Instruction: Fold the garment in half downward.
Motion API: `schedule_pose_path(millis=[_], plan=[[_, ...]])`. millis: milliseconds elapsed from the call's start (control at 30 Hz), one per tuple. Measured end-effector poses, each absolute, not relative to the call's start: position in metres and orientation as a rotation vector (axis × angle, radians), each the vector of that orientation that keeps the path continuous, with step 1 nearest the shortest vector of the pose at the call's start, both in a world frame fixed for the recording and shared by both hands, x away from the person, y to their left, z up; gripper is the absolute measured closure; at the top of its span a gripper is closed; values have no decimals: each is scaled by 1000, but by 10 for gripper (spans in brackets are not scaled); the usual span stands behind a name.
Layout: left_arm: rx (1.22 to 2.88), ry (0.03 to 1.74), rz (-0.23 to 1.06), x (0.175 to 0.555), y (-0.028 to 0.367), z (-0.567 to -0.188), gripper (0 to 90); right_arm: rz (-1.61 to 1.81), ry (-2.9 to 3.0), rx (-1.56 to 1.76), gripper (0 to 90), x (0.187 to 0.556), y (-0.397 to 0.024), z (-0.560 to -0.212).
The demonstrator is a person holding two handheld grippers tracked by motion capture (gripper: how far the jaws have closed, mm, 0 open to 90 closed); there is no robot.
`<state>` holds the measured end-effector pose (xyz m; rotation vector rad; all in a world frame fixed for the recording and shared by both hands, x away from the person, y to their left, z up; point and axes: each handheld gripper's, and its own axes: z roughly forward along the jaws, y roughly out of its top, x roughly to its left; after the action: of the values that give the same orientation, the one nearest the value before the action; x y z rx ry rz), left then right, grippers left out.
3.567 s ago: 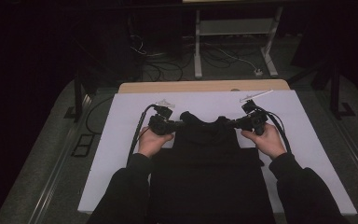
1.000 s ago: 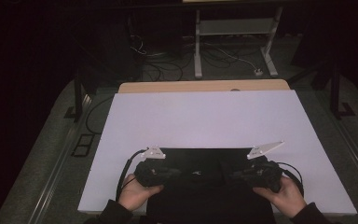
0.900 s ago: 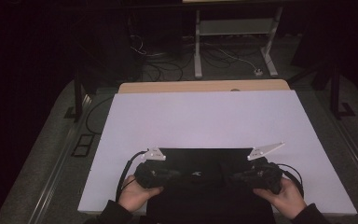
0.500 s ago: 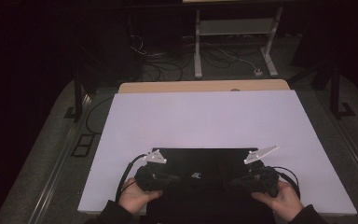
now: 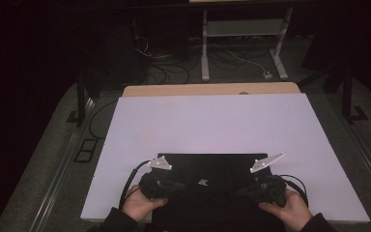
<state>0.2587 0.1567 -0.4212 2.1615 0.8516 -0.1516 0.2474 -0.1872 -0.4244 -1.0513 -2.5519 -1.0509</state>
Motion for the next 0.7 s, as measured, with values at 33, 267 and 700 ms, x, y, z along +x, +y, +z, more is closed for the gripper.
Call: schedule_pose_path(millis=[33, 267, 700], plan=[[2162, 848, -155, 259, 158, -421, 806, -1051, -2552, -1056, 771, 247, -187, -424], [2145, 833, -153, 258, 161, -419, 689, -1080, -2553, -1065, 689, 247, -190, -421], [2116, 835, -109, 258, 165, -414, 509, -1132, -2549, -1064, 548, 248, -195, -414]])
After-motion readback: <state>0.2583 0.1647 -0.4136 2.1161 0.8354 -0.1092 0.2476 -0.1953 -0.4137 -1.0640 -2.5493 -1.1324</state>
